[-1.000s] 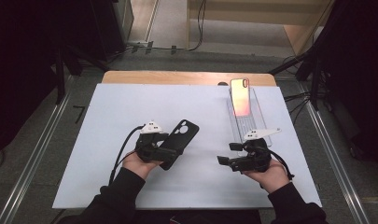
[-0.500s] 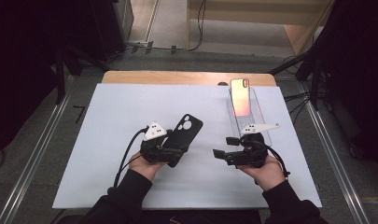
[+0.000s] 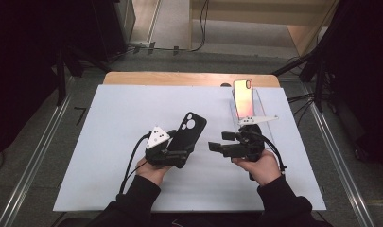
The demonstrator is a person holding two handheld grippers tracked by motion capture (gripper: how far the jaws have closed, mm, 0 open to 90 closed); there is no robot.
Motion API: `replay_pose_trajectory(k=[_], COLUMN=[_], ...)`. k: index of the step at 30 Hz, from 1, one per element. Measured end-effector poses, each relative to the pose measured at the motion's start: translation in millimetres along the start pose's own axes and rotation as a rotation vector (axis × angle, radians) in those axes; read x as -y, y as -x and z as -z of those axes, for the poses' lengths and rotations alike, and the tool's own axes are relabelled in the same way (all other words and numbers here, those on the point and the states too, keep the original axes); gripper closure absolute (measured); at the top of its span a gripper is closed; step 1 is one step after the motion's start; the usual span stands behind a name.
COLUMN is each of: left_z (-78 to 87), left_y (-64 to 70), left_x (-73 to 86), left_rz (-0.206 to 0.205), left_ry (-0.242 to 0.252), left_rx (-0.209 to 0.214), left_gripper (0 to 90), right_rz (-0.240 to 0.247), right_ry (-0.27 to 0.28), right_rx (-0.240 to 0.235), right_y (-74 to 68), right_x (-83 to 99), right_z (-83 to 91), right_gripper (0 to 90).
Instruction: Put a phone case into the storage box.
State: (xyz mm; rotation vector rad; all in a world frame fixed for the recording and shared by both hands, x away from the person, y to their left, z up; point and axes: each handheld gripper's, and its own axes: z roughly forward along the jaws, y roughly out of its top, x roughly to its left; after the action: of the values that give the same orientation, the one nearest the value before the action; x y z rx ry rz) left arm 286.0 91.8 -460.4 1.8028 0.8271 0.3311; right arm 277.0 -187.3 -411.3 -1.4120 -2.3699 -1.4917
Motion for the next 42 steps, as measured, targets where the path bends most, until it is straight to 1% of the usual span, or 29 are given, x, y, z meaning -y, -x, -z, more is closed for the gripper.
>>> replay_pose_trajectory(k=[3, 6, 9, 12, 13, 15, 17, 19, 21, 22, 24, 26, 28, 31, 33, 35, 36, 37, 39, 40, 42], left_z=[0.5, 0.5, 0.3, 0.1, -0.3, -0.7, -1.0, -0.9, -1.5, -1.5, -1.6, -1.6, -1.6, -1.4, -1.2, -1.2, -1.0, -0.7, -0.5, -0.5, -0.8], left_y=[2.6, 4.4, 6.2, 7.4, 7.6, 7.7, 9.1, 10.5, 11.9, 12.1, 13.0, 13.8, 14.5, 15.1, 15.7, 16.3, 16.2, 16.1, 16.4, 16.8, 17.2], left_x=[0.9, 1.7, 2.6, 3.4, 3.6, 3.9, 4.3, 4.6, 5.0, 5.1, 5.4, 5.7, 5.9, 5.9, 6.0, 5.7, 5.4, 5.2, 5.1, 5.1, 5.2], left_rz=[0.003, 0.012, 0.001, -0.003, -0.005, -0.004, -0.018, -0.026, -0.026, -0.026, -0.041, -0.045, -0.047, -0.051, -0.048, -0.042, -0.042, -0.040, -0.040, -0.036, -0.032], left_ry=[0.017, 0.032, 0.038, 0.036, 0.033, 0.033, 0.037, 0.034, 0.038, 0.035, 0.029, 0.033, 0.037, 0.035, 0.034, 0.039, 0.041, 0.041, 0.044, 0.047, 0.051], left_rx=[-0.002, -0.001, -0.007, -0.010, -0.017, -0.017, -0.021, -0.022, -0.025, -0.024, -0.044, -0.047, -0.048, -0.049, -0.046, -0.050, -0.051, -0.052, -0.050, -0.048, -0.043], left_gripper=[14.9, 14.9, 14.9, 14.9, 14.9, 14.9, 14.9, 14.8, 14.8, 14.8, 14.7, 14.7, 14.8, 14.7, 14.7, 14.6, 14.6, 14.6, 14.6, 14.6, 14.5], right_rz=[-0.025, -0.042, -0.067, -0.077, -0.074, -0.060, -0.070, -0.079, -0.088, -0.089, -0.088, -0.085, -0.096, -0.110, -0.123, -0.131, -0.142, -0.166, -0.187, -0.199, -0.227], right_ry=[0.003, -0.002, -0.008, -0.004, 0.001, 0.003, 0.000, -0.007, -0.010, -0.009, -0.005, -0.005, -0.010, -0.012, 0.008, 0.042, 0.047, 0.038, 0.031, 0.031, 0.020], right_rx=[-0.017, -0.020, -0.033, -0.039, -0.040, -0.032, -0.038, -0.035, -0.039, -0.040, -0.049, -0.054, -0.064, -0.072, -0.077, -0.069, -0.073, -0.083, -0.090, -0.094, -0.101], right_y=[-0.6, -0.9, -0.3, 0.1, -0.1, -0.5, 1.2, 3.1, 4.6, 5.2, 5.1, 4.7, 5.4, 8.1, 10.2, 11.6, 12.3, 13.2, 14.4, 14.8, 15.4], right_x=[-5.5, -10.5, -15.2, -19.5, -20.7, -22.7, -24.7, -27.0, -29.6, -30.8, -32.8, -34.6, -36.3, -38.9, -40.1, -40.9, -41.7, -42.9, -44.5, -45.0, -45.8], right_z=[-3.3, -7.8, -13.1, -17.1, -17.9, -20.0, -23.4, -26.9, -30.3, -31.8, -34.6, -37.6, -40.2, -43.7, -44.8, -43.6, -43.6, -43.6, -43.5, -43.3, -42.9], right_gripper=[20.0, 20.4, 20.8, 20.9, 20.9, 20.9, 20.9, 21.7, 22.4, 22.7, 22.9, 23.4, 25.0, 30.9, 35.3, 44.5, 46.3, 50.9, 58.5, 64.3, 67.8])
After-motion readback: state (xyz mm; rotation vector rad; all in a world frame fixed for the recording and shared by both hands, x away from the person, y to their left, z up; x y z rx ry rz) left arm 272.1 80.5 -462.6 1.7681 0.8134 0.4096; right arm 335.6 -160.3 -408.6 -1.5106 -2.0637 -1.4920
